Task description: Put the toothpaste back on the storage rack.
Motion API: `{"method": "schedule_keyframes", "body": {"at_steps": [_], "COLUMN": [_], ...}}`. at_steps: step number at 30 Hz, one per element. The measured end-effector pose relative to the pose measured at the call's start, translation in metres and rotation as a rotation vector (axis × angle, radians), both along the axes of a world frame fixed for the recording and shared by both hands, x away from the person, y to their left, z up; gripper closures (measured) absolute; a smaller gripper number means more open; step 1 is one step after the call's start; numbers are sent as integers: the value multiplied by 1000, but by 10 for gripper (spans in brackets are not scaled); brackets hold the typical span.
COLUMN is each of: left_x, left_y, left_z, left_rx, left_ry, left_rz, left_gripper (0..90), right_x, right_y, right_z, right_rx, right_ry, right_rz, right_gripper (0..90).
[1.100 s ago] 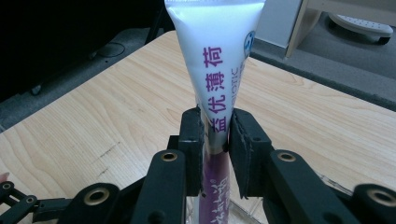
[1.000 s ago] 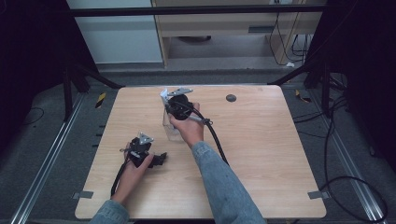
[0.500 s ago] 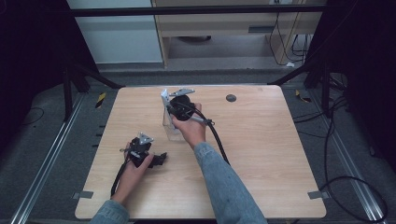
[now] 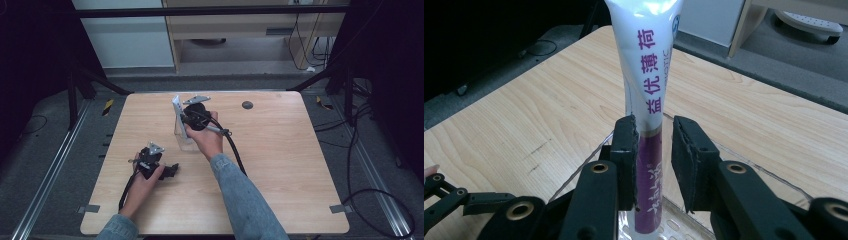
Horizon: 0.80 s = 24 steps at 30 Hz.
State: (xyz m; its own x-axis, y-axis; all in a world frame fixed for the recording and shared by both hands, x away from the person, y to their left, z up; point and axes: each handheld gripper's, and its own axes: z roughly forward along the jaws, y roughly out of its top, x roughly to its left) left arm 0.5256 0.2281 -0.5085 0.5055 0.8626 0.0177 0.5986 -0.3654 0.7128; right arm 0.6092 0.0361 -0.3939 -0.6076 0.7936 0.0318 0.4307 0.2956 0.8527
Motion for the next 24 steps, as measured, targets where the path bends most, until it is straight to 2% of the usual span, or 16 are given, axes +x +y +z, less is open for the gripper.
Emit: {"method": "schedule_keyframes", "body": {"at_steps": [11,19,24], "left_x": [0,0,0], "left_y": [0,0,0], "left_z": [0,0,0], "left_rx": [1,2,2], "left_ry": [-1,-1,-1], "left_rz": [0,-1,-1], "left_gripper": [0,0,0], "right_x": [-6,-8,-10], "right_y": [-2,-10,-18], "right_z": [5,10,14], "right_rx": [-25,-54,-46], "right_ry": [-1,16,38], "right_rz": [5,-5,-15], "right_gripper": [678,542,445]}}
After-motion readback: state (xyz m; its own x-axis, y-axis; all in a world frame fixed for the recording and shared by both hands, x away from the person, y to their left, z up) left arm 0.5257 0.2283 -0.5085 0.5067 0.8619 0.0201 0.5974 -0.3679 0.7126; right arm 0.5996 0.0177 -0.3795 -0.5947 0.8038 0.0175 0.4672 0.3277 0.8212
